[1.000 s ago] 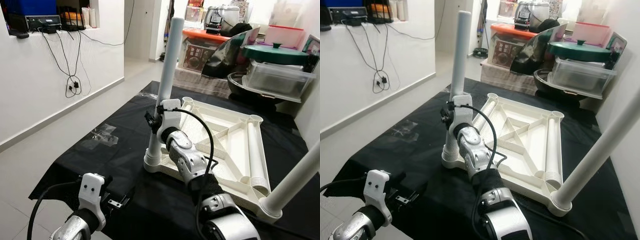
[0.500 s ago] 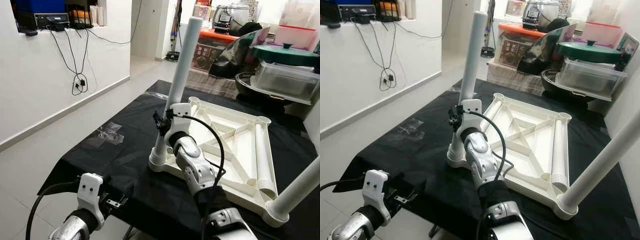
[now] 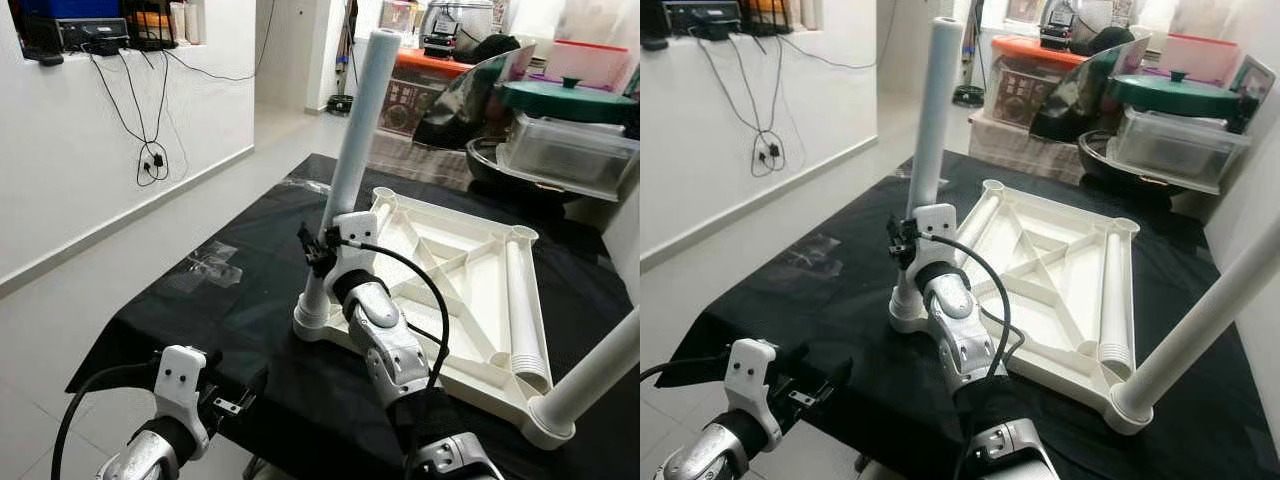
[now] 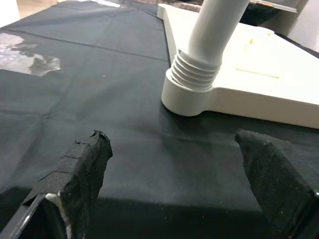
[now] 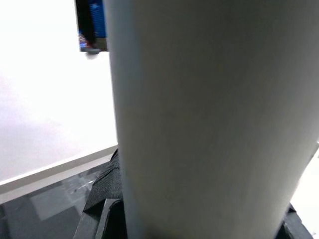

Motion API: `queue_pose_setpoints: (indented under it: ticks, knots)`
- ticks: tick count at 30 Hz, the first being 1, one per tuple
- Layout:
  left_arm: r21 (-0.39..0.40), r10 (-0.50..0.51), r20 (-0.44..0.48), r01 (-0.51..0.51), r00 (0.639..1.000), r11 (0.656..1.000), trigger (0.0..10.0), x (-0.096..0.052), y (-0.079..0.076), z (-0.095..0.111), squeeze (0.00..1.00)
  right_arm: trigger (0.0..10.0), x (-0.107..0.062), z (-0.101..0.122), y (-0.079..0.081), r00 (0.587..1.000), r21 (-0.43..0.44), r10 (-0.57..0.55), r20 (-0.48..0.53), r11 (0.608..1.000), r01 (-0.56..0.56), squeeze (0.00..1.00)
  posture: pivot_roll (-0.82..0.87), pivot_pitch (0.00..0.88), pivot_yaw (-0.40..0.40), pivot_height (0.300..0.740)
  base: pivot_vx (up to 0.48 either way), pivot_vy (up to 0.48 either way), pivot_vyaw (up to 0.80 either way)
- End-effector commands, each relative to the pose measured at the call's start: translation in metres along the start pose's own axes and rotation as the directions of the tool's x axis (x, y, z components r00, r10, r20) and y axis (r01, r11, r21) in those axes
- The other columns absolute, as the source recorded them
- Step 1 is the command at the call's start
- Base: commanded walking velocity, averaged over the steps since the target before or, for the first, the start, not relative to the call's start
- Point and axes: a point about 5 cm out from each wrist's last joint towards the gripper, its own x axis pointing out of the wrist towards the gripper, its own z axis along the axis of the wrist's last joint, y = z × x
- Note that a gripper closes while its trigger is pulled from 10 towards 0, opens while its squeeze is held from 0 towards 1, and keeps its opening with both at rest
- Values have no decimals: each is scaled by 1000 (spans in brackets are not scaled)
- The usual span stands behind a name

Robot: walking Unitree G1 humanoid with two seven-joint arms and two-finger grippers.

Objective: Building children table

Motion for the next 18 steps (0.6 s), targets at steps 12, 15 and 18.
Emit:
queue_pose_setpoints:
  ticks: [12, 15, 18]
  knots:
    - [6, -5, -14, 5, 1000, 1000, 10000, 2, -1, -3, 0, 0, -3, -38, 10, 968, -3, 117, -223, 993, -120, 0, 96, 0, -118, 740, 0, 0, 0]
    - [5, -6, -14, 6, 1000, 1000, 10000, 2, -2, -3, 0, 0, -2, -38, 14, 964, 5, 131, -232, 991, -134, 0, 97, 0, -122, 740, 0, 0, 0]
    - [4, -6, -13, 6, 1000, 1000, 10000, 2, -3, -4, 0, 0, -2, -38, 15, 962, 9, 137, -236, 990, -139, 0, 98, 0, -122, 740, 0, 0, 0]
